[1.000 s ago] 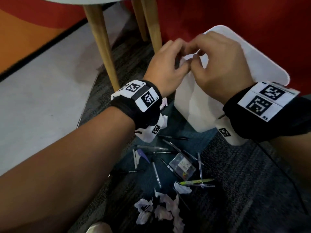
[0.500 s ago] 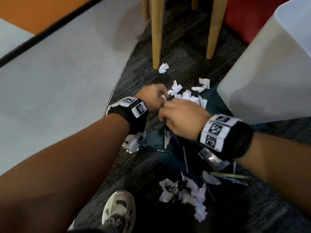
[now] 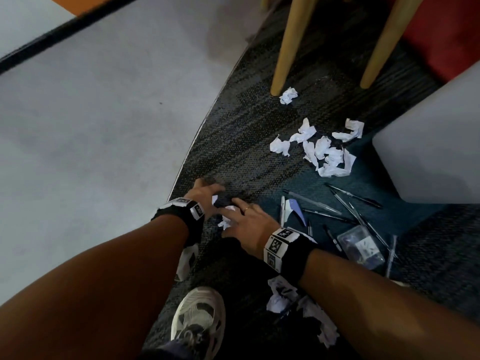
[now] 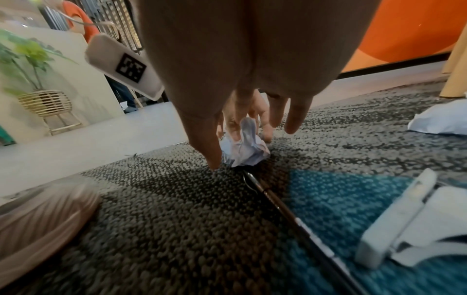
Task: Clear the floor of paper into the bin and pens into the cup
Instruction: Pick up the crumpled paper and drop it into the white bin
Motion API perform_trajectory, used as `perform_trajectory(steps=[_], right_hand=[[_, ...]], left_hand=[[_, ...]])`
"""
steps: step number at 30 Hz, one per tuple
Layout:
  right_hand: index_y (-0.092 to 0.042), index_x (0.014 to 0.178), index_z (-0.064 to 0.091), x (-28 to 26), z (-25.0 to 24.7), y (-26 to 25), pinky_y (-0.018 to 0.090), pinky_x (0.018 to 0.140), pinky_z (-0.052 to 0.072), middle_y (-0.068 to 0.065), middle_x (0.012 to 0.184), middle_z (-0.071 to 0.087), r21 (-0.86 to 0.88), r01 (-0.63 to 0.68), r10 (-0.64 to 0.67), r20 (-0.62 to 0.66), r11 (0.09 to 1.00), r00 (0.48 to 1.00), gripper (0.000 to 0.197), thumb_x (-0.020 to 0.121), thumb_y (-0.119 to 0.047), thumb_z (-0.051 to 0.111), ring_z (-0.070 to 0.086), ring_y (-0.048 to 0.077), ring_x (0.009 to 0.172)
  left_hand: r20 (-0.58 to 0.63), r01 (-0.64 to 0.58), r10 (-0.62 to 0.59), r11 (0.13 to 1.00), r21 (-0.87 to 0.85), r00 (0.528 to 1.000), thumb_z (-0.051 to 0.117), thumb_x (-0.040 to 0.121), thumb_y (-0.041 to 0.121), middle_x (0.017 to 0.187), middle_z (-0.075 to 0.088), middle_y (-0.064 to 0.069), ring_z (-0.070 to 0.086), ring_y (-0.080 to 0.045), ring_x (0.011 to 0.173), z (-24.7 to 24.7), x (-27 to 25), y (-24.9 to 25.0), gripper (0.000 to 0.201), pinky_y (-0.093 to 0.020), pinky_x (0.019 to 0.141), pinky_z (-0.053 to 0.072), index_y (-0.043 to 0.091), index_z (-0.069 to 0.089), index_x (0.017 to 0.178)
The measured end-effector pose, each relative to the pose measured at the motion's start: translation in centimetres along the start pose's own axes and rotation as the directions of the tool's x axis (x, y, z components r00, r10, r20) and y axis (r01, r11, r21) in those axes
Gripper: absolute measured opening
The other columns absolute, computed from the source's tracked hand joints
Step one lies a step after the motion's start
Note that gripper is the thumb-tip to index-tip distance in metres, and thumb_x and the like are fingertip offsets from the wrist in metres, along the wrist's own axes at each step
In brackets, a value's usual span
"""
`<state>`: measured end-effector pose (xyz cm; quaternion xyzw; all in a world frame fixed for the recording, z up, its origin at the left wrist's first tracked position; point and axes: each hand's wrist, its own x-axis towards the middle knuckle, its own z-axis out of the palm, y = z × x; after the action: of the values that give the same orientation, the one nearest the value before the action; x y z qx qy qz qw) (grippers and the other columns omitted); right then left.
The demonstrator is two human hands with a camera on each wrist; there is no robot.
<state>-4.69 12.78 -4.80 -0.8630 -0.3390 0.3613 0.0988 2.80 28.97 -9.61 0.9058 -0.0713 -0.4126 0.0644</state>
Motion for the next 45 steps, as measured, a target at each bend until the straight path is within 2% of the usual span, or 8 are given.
perform_trajectory(steps=[9,12,17,20,28,34,38,45], right_hand=[[-0.014,0.141,0.045,0.8,0.8,1.2,0.051,0.104,0.040,0.004,0.158,0.015,0.071,-0.145,0.136,0.113,0.987,0.984,0.044,0.097,-0.009,0.046,0.032,0.039,0.131],[-0.006,0.139,0.045,0.5,0.9,1.8,0.052,0.098,0.045,0.008,0.153,0.022,0.146,-0.167,0.166,0.016,0.975,0.986,0.046,0.093,-0.001,0.046,0.040,0.039,0.127],[-0.006,0.125,0.051,-1.9,-1.3,3.9,0.046,0.082,0.045,0.010,0.135,0.035,0.170,-0.167,0.196,-0.173,0.971,0.965,0.029,0.097,-0.011,0.046,0.045,0.035,0.119],[-0.009,0.122,0.055,-3.7,-2.8,5.9,0.047,0.083,0.051,0.012,0.126,0.045,0.195,-0.141,0.202,-0.344,0.971,0.917,0.032,0.090,-0.006,0.055,0.051,0.035,0.112],[-0.016,0.081,0.059,-11.6,-7.7,11.3,0.037,0.058,0.052,0.005,0.076,0.060,0.172,-0.263,0.308,-0.671,0.949,0.674,0.018,0.072,-0.010,0.073,0.061,0.031,0.070],[-0.021,0.080,0.058,-21.1,-12.3,11.9,0.037,0.066,0.046,0.001,0.080,0.059,0.184,-0.400,0.393,-0.743,0.898,0.541,0.016,0.076,-0.012,0.070,0.054,0.029,0.072],[-0.022,0.085,0.056,-27.1,-14.6,12.1,0.026,0.068,0.041,-0.004,0.086,0.056,0.396,-0.360,0.508,-0.804,0.845,0.309,0.012,0.084,-0.016,0.066,0.053,0.013,0.074],[-0.022,0.109,0.058,-33.9,-16.0,14.7,0.008,0.069,0.043,-0.008,0.093,0.062,0.611,-0.304,0.614,-0.783,0.731,-0.098,0.023,0.087,-0.021,0.066,0.062,0.008,0.073]], left_hand=[[0.004,0.040,-0.040,0.996,-0.073,0.999,0.066,0.079,0.006,0.121,0.048,-0.011,0.059,-0.026,0.101,-0.1,0.4,1.4,0.032,-0.027,0.085,0.048,0.024,0.063,0.105],[-0.009,0.019,-0.020,0.993,-0.117,1.000,0.067,0.077,0.005,0.105,0.047,-0.005,0.051,-0.024,0.116,-1.6,0.9,2.7,0.031,-0.028,0.087,0.048,0.029,0.055,0.093],[-0.140,-0.056,0.037,0.989,-0.134,0.989,0.062,0.081,0.001,0.124,0.043,-0.013,0.062,-0.032,0.100,-4.1,1.4,7.1,0.031,-0.030,0.085,0.050,0.026,0.061,0.100],[-0.232,-0.172,0.133,0.972,-0.157,0.963,0.062,0.082,0.000,0.108,0.043,-0.006,0.059,-0.030,0.095,-5.8,1.5,10.7,0.031,-0.026,0.077,0.044,0.023,0.064,0.102],[-0.430,-0.426,0.282,0.858,-0.287,0.858,0.071,0.083,0.013,0.100,0.046,-0.002,0.055,-0.023,0.099,-10.4,0.2,20.2,0.019,-0.024,0.081,0.038,0.021,0.063,0.099],[-0.540,-0.595,0.360,0.718,-0.360,0.761,0.076,0.080,0.020,0.098,0.052,0.001,0.054,-0.013,0.089,-14.3,-1.7,26.8,0.021,-0.027,0.084,0.047,0.029,0.061,0.091],[-0.640,-0.701,0.405,0.645,-0.306,0.652,0.076,0.080,0.023,0.091,0.049,0.008,0.047,0.003,0.073,-16.9,-4.3,30.6,0.018,-0.003,0.065,0.033,0.029,0.066,0.093],[-0.758,-0.872,0.497,0.453,-0.188,0.422,0.070,0.083,0.011,0.092,0.048,0.011,0.047,0.014,0.073,-20.2,-9.4,37.2,0.019,-0.001,0.072,0.036,0.025,0.067,0.096]])
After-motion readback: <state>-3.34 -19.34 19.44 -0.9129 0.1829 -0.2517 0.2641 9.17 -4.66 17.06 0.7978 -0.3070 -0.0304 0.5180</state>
